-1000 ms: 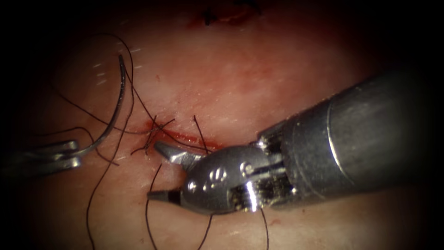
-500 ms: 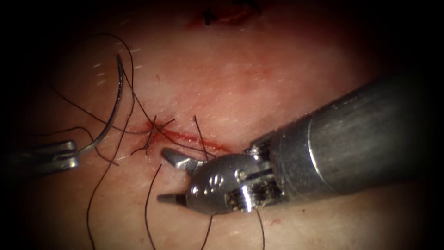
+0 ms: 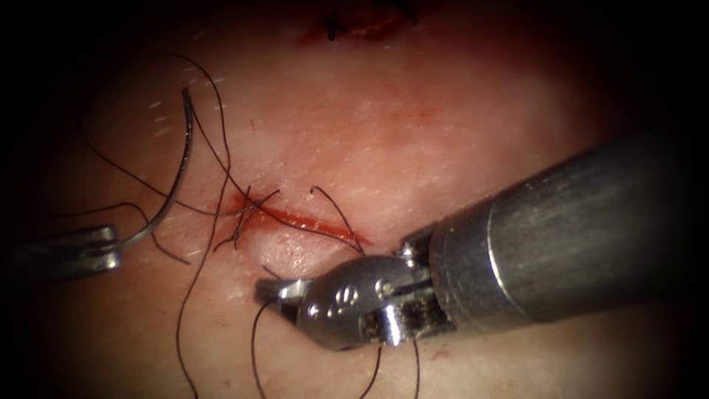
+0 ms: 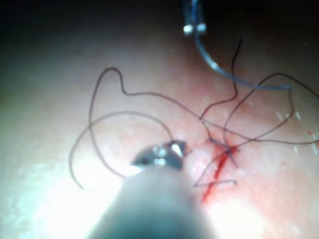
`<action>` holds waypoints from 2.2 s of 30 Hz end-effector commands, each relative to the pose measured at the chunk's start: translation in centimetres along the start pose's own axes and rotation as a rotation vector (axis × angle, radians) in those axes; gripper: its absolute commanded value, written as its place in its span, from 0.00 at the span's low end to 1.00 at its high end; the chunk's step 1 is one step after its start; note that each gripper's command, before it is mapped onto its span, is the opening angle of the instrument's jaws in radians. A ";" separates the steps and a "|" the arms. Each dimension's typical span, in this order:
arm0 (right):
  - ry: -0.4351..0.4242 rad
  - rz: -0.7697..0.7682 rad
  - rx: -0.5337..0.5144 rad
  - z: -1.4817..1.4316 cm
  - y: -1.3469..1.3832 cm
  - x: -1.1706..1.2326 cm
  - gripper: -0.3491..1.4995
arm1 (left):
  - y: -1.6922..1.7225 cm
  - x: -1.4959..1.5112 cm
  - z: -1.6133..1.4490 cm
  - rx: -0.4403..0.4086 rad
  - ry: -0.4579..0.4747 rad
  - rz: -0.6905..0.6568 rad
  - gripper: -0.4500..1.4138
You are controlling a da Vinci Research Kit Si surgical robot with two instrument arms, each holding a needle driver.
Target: Wound Closure
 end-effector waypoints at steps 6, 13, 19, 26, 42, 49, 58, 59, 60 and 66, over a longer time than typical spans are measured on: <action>-0.007 0.031 -0.053 -0.91 -0.56 0.01 0.00 | 0.15 0.00 0.05 -0.002 0.003 -0.009 0.00; 0.005 0.048 -0.082 -1.65 -1.05 -0.04 0.00 | 0.15 0.00 0.05 -0.002 0.003 -0.009 0.00; 0.012 0.068 -0.110 -2.21 -1.43 -0.19 0.00 | 0.16 0.00 0.05 -0.002 0.003 -0.009 0.00; -0.022 0.089 -0.053 -2.63 -1.57 -0.48 0.00 | 0.17 0.01 0.04 -0.001 0.003 -0.009 0.00; -0.136 0.159 -0.283 -3.18 -0.26 0.07 0.95 | 0.19 0.01 0.05 0.000 0.002 -0.003 0.00; -0.330 0.072 -0.251 -3.11 0.02 -0.06 0.98 | 0.19 0.01 0.04 -0.001 0.002 -0.003 0.00; -0.179 0.241 -0.270 -3.51 0.26 -0.43 0.97 | 0.19 0.01 0.06 0.000 0.002 -0.002 0.00; -0.156 0.253 -0.289 -3.51 0.33 -0.40 0.96 | 0.19 0.01 0.06 0.001 0.002 -0.002 0.00; -0.128 0.268 -0.309 -3.49 0.41 -0.34 0.96 | 0.19 0.01 0.07 0.002 0.002 -0.002 0.00; 0.047 0.429 -0.356 -2.82 0.74 0.42 0.91 | 0.20 -0.03 0.09 0.003 0.002 0.001 0.00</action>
